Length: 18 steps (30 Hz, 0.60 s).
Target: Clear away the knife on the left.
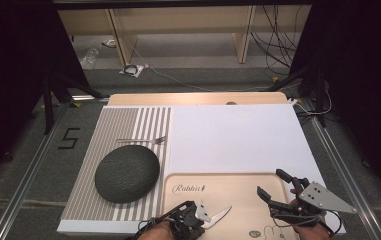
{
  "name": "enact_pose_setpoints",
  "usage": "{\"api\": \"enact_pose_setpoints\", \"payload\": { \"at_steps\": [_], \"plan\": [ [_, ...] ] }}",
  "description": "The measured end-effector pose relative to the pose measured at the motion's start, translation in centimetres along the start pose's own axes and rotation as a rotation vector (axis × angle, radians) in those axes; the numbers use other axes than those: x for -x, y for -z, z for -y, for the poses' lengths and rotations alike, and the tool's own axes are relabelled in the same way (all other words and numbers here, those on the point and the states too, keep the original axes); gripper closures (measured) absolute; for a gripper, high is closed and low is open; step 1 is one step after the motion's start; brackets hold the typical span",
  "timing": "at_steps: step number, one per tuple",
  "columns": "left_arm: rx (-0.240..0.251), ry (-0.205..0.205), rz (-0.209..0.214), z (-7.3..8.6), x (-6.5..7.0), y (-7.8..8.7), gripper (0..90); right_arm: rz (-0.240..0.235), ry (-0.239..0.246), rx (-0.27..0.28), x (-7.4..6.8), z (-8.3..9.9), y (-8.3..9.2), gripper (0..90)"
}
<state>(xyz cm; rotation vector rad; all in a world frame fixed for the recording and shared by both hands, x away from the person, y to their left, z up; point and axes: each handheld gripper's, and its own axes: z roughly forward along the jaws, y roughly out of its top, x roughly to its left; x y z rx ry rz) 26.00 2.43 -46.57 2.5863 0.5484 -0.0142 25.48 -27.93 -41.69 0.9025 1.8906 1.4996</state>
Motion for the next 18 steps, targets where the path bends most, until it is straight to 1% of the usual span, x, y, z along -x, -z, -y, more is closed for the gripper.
{"api": "enact_pose_setpoints", "payload": {
  "at_steps": [4,6,8,9,10,11,13,15,18],
  "plan": [
    [-0.004,0.001,0.004,0.03,-0.03,-0.08,89.4,0.001,0.006,-0.004,-0.02,-0.02,0.03,22.0],
    [-0.004,0.003,0.006,0.04,-0.09,-0.08,89.4,-0.001,0.005,0.002,-0.01,-0.01,-0.01,22.0],
    [-0.004,0.002,0.001,0.04,-0.11,-0.06,89.4,-0.002,0.005,0.003,-0.02,-0.01,-0.01,22.0],
    [-0.004,0.003,-0.005,0.05,-0.11,-0.05,89.4,0.004,0.009,-0.009,-0.02,-0.04,0.08,22.0],
    [-0.005,0.002,-0.009,0.06,-0.14,-0.03,89.3,-0.001,0.008,0.0,-0.03,-0.02,0.0,22.0],
    [-0.005,0.002,-0.009,0.06,-0.14,-0.03,89.4,0.003,0.01,-0.007,-0.03,-0.04,0.06,22.0],
    [-0.004,0.013,-0.014,0.11,-0.28,0.02,89.4,0.003,0.01,-0.006,-0.02,-0.04,0.07,22.0],
    [0.001,0.025,-0.008,0.19,-0.45,0.03,89.4,0.005,0.008,-0.008,-0.03,-0.06,0.1,22.0],
    [0.001,0.03,-0.01,0.23,-0.61,0.08,89.4,0.003,0.008,-0.006,-0.03,-0.05,0.08,22.0]
  ]
}}
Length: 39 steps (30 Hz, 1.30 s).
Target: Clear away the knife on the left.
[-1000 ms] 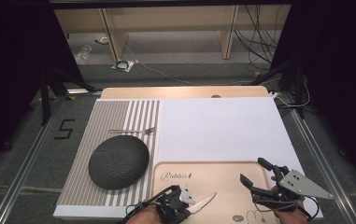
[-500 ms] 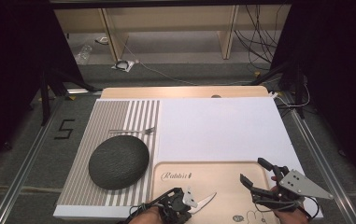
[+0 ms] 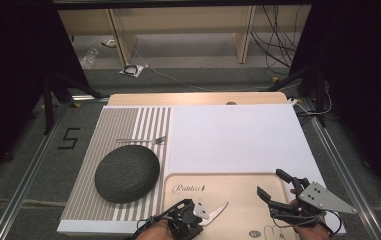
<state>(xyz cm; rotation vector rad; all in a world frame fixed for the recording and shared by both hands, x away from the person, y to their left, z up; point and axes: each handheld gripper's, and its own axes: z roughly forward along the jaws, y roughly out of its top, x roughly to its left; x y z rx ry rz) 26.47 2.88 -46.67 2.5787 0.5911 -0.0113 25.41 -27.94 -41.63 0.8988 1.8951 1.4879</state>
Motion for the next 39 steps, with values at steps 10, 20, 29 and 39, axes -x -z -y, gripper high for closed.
{"api": "enact_pose_setpoints", "payload": {
  "at_steps": [10,20,29,39],
  "plan": [
    [-0.003,0.04,-0.023,0.4,-1.1,0.4,89.4,-0.003,-0.001,0.008,0.0,0.0,0.0,22.0],
    [-0.009,0.071,-0.034,0.9,-2.0,0.8,89.4,-0.005,-0.001,0.011,0.0,0.0,0.0,22.1],
    [-0.016,0.087,-0.05,1.3,-2.6,1.1,89.4,-0.005,0.0,0.01,0.0,0.0,0.0,22.1],
    [-0.022,0.108,-0.065,1.7,-3.2,1.5,89.4,-0.005,0.002,0.012,0.0,0.0,0.0,22.1]
  ]
}}
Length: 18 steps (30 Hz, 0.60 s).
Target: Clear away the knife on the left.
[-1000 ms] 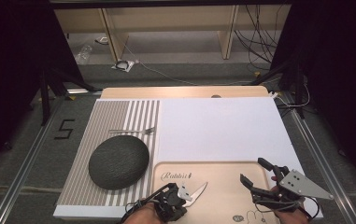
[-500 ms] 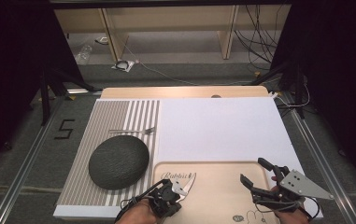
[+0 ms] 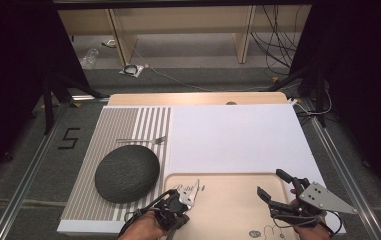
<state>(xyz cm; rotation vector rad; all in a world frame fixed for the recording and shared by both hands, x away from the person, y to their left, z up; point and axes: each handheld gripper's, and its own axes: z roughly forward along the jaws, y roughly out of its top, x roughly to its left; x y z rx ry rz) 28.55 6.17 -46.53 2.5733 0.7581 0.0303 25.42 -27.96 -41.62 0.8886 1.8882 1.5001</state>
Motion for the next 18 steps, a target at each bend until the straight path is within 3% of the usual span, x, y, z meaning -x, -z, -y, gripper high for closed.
{"api": "enact_pose_setpoints", "payload": {
  "at_steps": [18],
  "plan": [
    [-0.022,0.026,-0.018,0.9,-1.1,0.7,89.4,-0.001,-0.001,0.002,0.0,0.0,0.0,22.1]
  ]
}}
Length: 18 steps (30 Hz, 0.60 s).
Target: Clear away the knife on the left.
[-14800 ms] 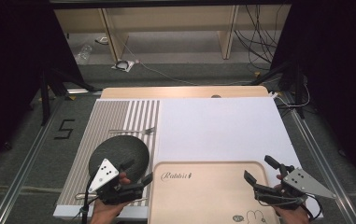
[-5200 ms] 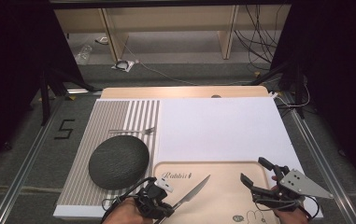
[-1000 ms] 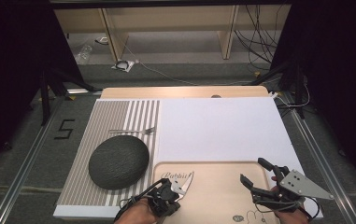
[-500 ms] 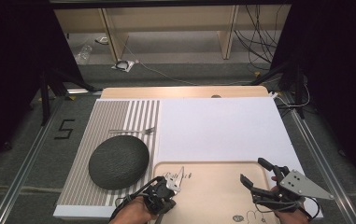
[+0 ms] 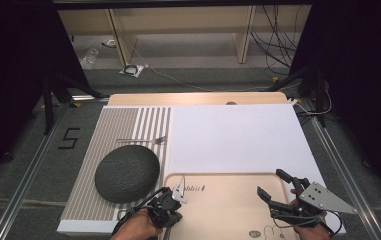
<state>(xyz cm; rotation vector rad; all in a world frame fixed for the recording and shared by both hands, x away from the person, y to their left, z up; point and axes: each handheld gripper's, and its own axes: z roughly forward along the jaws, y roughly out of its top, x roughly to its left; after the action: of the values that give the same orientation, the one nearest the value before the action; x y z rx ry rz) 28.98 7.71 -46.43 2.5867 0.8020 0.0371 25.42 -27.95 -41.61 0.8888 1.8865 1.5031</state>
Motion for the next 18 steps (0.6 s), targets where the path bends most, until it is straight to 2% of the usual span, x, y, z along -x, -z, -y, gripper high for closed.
{"api": "enact_pose_setpoints", "payload": {
  "at_steps": [18],
  "plan": [
    [-0.021,0.012,-0.001,0.41,-0.62,0.34,89.4,0.0,0.001,-0.003,-0.01,-0.01,0.04,22.2]
  ]
}}
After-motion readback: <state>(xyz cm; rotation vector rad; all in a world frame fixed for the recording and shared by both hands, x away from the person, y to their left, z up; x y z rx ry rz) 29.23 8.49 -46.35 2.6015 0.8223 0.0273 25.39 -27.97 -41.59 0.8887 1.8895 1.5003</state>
